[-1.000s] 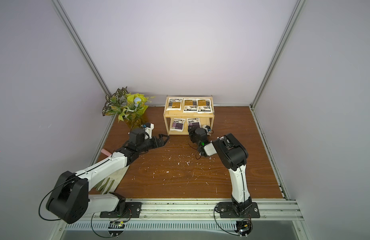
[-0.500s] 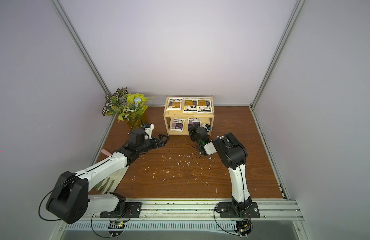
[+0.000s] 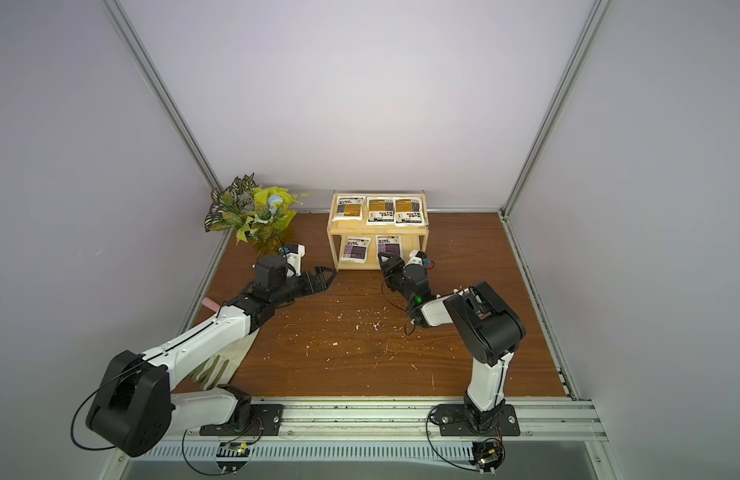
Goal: Place the bagged coffee beans on the shelf by color
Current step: Place the bagged coffee beans on the shelf, then reset both arms
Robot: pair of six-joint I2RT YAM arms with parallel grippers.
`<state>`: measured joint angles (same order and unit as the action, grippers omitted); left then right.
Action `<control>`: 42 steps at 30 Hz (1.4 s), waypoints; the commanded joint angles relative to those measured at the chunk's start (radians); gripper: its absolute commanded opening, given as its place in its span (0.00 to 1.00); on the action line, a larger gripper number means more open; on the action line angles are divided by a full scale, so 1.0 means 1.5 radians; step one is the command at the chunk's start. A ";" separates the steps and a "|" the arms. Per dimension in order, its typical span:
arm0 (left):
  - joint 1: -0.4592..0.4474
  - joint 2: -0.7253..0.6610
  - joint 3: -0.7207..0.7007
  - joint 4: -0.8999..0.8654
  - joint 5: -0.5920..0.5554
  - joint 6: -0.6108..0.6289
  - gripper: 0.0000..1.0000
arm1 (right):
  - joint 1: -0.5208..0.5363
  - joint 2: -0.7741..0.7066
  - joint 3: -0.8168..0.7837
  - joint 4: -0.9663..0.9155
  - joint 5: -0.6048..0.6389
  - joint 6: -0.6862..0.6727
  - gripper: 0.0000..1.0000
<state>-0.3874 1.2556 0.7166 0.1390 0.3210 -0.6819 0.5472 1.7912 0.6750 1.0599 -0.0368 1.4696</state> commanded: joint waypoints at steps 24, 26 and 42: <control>0.004 -0.259 -0.044 0.156 -0.493 0.350 1.00 | -0.155 -0.679 -0.004 -0.743 0.290 -0.587 1.00; 0.008 -0.257 -0.086 0.229 -0.532 0.420 1.00 | -0.167 -0.642 0.019 -0.706 0.353 -0.658 0.99; 0.144 -0.072 -0.277 0.516 -0.494 0.471 1.00 | -0.224 -0.226 -0.217 -0.035 0.508 -0.955 0.99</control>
<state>-0.1825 1.1099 0.3214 0.7826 -0.4271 0.0051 0.2153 1.4178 0.3565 0.7216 0.6838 0.1230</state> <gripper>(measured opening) 0.999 0.995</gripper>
